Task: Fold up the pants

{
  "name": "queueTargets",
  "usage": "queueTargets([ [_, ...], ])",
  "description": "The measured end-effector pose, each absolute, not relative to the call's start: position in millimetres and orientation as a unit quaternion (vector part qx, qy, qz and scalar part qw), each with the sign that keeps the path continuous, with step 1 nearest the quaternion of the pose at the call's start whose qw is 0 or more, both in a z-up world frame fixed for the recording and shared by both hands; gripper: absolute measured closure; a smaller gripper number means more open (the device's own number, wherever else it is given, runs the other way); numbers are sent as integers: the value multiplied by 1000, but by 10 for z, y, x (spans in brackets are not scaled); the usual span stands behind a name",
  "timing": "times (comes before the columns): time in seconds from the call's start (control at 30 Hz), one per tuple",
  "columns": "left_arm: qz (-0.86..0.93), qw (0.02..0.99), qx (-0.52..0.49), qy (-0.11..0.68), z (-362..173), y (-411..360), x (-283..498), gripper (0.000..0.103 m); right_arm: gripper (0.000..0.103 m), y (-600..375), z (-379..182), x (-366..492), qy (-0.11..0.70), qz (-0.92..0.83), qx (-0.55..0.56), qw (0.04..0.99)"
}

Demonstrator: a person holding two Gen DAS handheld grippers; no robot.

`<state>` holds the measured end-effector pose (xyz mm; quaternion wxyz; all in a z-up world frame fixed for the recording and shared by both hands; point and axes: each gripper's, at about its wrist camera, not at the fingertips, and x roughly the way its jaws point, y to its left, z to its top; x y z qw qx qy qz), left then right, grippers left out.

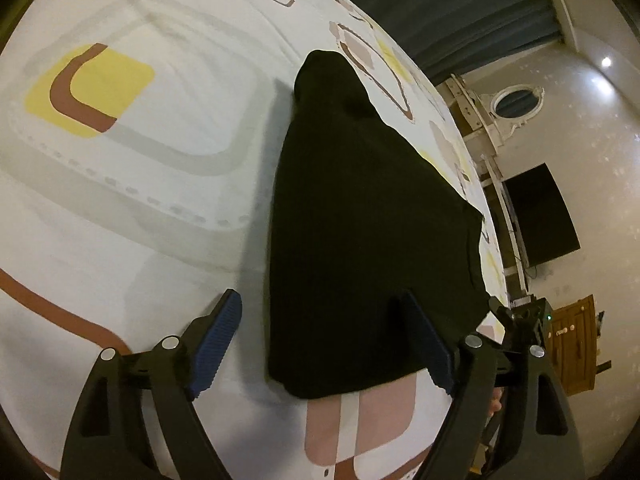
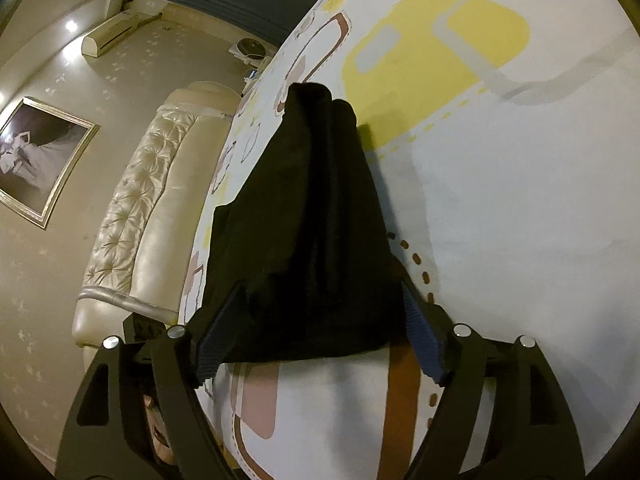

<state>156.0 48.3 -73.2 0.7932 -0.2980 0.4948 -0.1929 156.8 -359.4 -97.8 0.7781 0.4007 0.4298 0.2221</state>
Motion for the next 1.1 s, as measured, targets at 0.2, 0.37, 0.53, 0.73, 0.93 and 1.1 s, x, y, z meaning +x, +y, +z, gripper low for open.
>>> queueTargets([
  [0.2,-190,792,-293,500,-733,380,1533,54,60,-3537,-1015,1573,448,210,397,773],
  [0.37,-177,807,-271,494,-546,399,1436,73,73,-3607,-915,1461,428,223,428,765],
  [0.53,-172,810,-257,499,-397,439,1255,74,73,-3577,-758,1281,425,239,429,761],
  [0.73,-183,814,-235,500,-501,454,922,73,73,-3587,-947,945,442,242,432,748],
  [0.93,-182,821,-230,490,-567,430,929,73,73,-3657,-1198,891,436,233,461,737],
  [1.1,-180,827,-220,485,-558,404,911,72,73,-3650,-1209,868,432,233,463,738],
])
